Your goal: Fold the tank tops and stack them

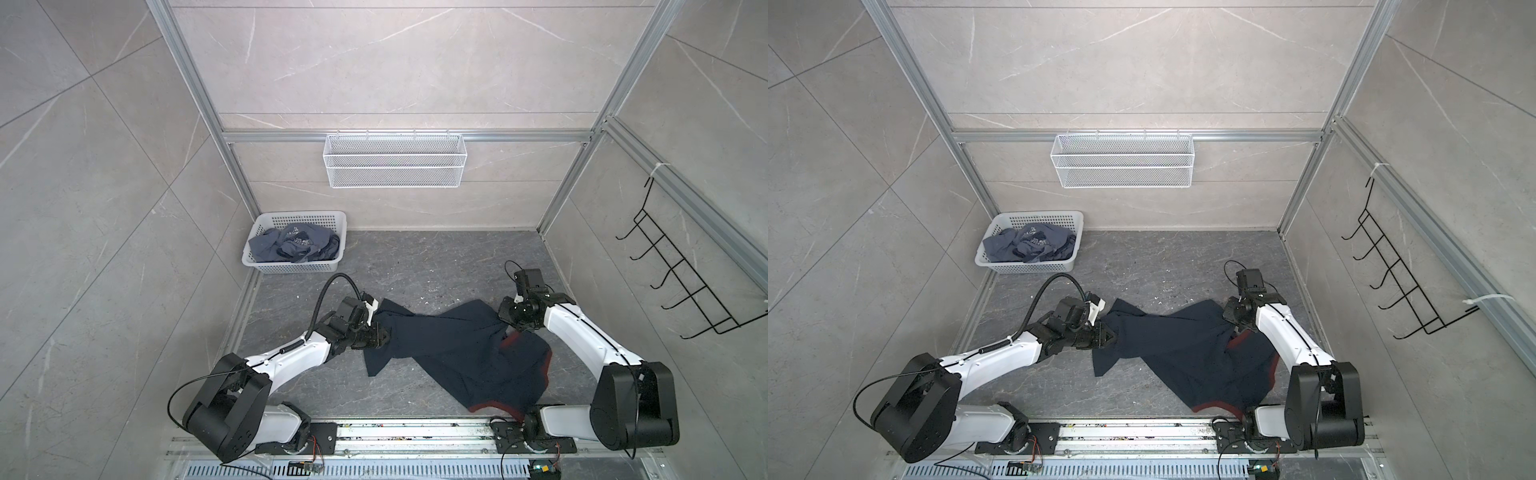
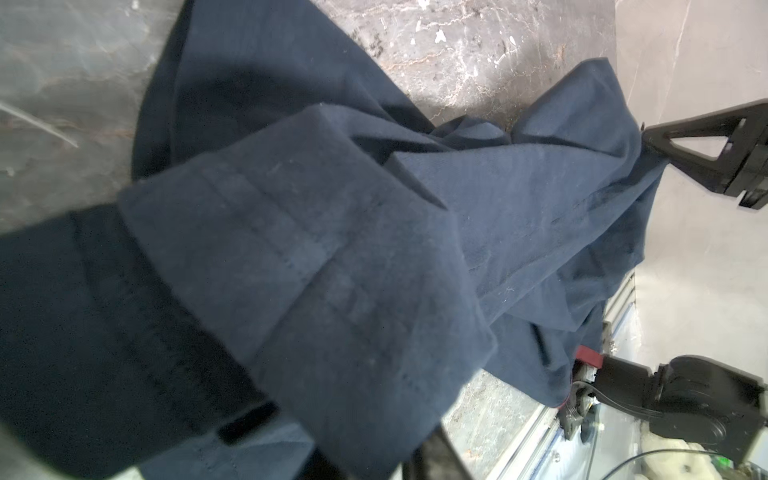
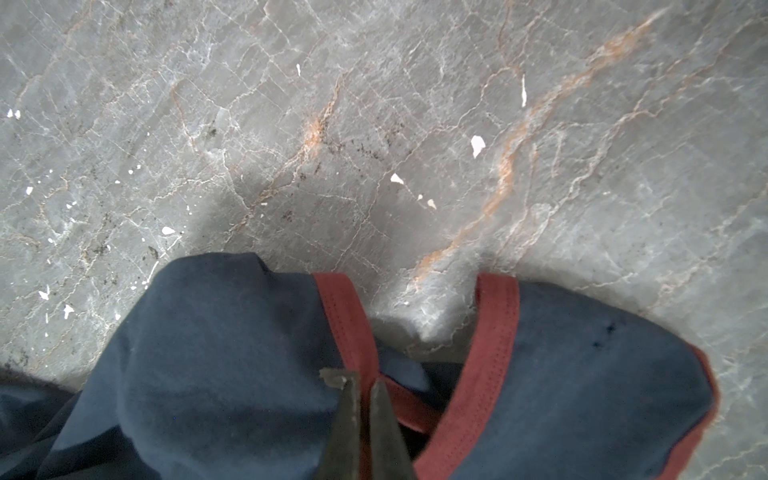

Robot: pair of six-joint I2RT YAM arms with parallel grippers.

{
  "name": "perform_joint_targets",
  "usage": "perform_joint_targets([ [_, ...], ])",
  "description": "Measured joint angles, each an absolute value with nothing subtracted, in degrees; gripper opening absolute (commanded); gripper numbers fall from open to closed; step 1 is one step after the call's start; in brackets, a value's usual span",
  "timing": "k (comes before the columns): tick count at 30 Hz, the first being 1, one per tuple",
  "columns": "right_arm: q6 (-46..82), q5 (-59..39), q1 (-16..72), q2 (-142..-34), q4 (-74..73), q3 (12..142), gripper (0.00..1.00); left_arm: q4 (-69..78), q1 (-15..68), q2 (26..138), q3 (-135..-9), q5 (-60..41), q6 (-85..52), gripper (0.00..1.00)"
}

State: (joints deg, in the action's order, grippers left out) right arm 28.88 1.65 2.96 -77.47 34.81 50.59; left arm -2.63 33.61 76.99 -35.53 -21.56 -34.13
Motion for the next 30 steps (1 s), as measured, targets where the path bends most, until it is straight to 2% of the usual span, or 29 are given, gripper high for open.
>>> perform_joint_targets([
  [7, 28.9, 1.7, 3.0, -75.7, 34.9, 50.6, 0.00, -4.6, 33.6, 74.9, -35.6, -20.7, -34.3, 0.00],
  [17, 28.5, 2.3, 3.0, -71.1, 38.3, 54.6, 0.00, -16.1, 33.6, 59.6, -41.8, -14.3, -33.1, 0.00],
  [30, 27.2, 4.9, 2.9, -68.9, 43.1, 61.6, 0.00, -26.4, 33.3, 51.5, -46.3, -8.5, -29.5, 0.03],
])
